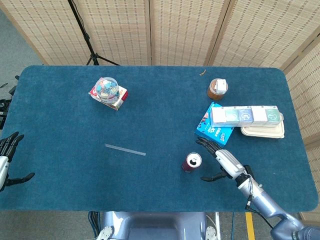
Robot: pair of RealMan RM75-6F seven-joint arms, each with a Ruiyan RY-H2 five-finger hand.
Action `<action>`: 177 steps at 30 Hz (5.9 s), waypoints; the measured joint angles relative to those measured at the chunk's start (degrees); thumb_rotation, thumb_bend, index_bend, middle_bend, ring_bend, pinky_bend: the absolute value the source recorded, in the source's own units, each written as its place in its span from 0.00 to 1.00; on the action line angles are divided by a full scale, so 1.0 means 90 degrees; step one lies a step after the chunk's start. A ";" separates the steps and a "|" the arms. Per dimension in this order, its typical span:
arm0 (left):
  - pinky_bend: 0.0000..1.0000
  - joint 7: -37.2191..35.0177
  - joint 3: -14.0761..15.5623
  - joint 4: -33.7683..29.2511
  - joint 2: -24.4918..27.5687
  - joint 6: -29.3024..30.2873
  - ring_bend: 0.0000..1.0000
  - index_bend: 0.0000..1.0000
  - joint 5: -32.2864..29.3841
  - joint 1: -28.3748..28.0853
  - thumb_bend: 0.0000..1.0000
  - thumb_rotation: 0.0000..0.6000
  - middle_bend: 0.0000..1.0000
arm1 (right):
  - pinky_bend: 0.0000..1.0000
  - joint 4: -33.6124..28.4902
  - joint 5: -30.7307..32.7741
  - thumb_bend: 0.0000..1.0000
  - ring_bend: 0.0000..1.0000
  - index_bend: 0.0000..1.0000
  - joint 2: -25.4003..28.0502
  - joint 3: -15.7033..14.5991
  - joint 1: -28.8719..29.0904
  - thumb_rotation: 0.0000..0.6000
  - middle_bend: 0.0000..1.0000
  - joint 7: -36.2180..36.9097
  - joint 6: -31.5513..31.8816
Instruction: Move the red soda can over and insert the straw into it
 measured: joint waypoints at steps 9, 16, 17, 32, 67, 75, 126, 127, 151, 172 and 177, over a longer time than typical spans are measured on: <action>0.00 0.0035 -0.0016 -0.0013 -0.0006 -0.0034 0.00 0.00 -0.0042 -0.0016 0.00 1.00 0.00 | 0.20 0.0261 0.0328 0.00 0.02 0.13 -0.0513 0.0160 0.0061 1.00 0.03 -0.0029 0.0103; 0.00 0.0039 -0.0030 -0.0005 -0.0011 -0.0056 0.00 0.00 -0.0064 -0.0030 0.00 1.00 0.00 | 0.33 0.0459 0.0400 0.00 0.16 0.27 -0.0783 0.0193 0.0055 1.00 0.15 -0.0076 0.0249; 0.00 0.0042 -0.0032 -0.0006 -0.0012 -0.0060 0.00 0.00 -0.0068 -0.0032 0.00 1.00 0.00 | 0.34 0.0467 0.0391 0.00 0.18 0.28 -0.0801 0.0188 0.0054 1.00 0.16 -0.0077 0.0273; 0.00 -0.0035 -0.0044 0.0013 -0.0001 -0.0055 0.00 0.00 -0.0078 -0.0029 0.00 1.00 0.00 | 0.45 0.0593 0.0569 0.18 0.39 0.40 -0.1198 0.0254 0.0040 1.00 0.33 -0.0383 0.0417; 0.00 -0.0407 -0.0024 0.0053 0.0118 -0.0214 0.00 0.00 -0.0067 -0.0076 0.00 1.00 0.00 | 0.51 0.1086 0.1512 0.39 0.47 0.49 -0.2123 0.1684 0.1537 1.00 0.44 -0.2246 -0.0551; 0.00 -0.0601 -0.0016 0.0132 0.0165 -0.0312 0.00 0.00 -0.0041 -0.0125 0.00 1.00 0.00 | 0.51 0.1337 0.2085 0.39 0.47 0.49 -0.2716 0.2118 0.2125 1.00 0.44 -0.3033 -0.0905; 0.00 -0.0558 0.0029 0.0114 0.0163 -0.0406 0.00 0.00 -0.0032 -0.0197 0.00 1.00 0.00 | 0.41 0.1827 0.3915 0.41 0.35 0.29 -0.3744 0.2690 0.3102 1.00 0.27 -0.5349 -0.1160; 0.00 -0.0564 0.0031 0.0119 0.0164 -0.0402 0.00 0.00 -0.0023 -0.0197 0.00 1.00 0.00 | 0.41 0.1788 0.3908 0.41 0.34 0.29 -0.3717 0.2693 0.3103 1.00 0.27 -0.5373 -0.1144; 0.00 -0.0327 0.0093 0.0054 0.0124 -0.0444 0.00 0.00 0.0048 -0.0230 0.00 1.00 0.00 | 0.32 -0.1059 0.3569 0.33 0.23 0.22 -0.1706 0.2503 0.2420 1.00 0.12 -0.5660 -0.0737; 0.00 -0.0136 0.0063 0.0363 -0.0262 -0.0701 0.00 0.00 0.0265 -0.0545 0.00 1.00 0.00 | 0.22 -0.1512 0.2507 0.21 0.13 0.16 -0.0032 0.1753 0.1532 1.00 0.05 -0.5313 -0.0304; 0.00 -0.0054 0.0075 0.0467 -0.0439 -0.0805 0.00 0.00 0.0504 -0.0722 0.00 1.00 0.00 | 0.07 -0.1298 0.1805 0.02 0.00 0.09 0.0662 0.1008 0.0830 1.00 0.00 -0.5018 0.0041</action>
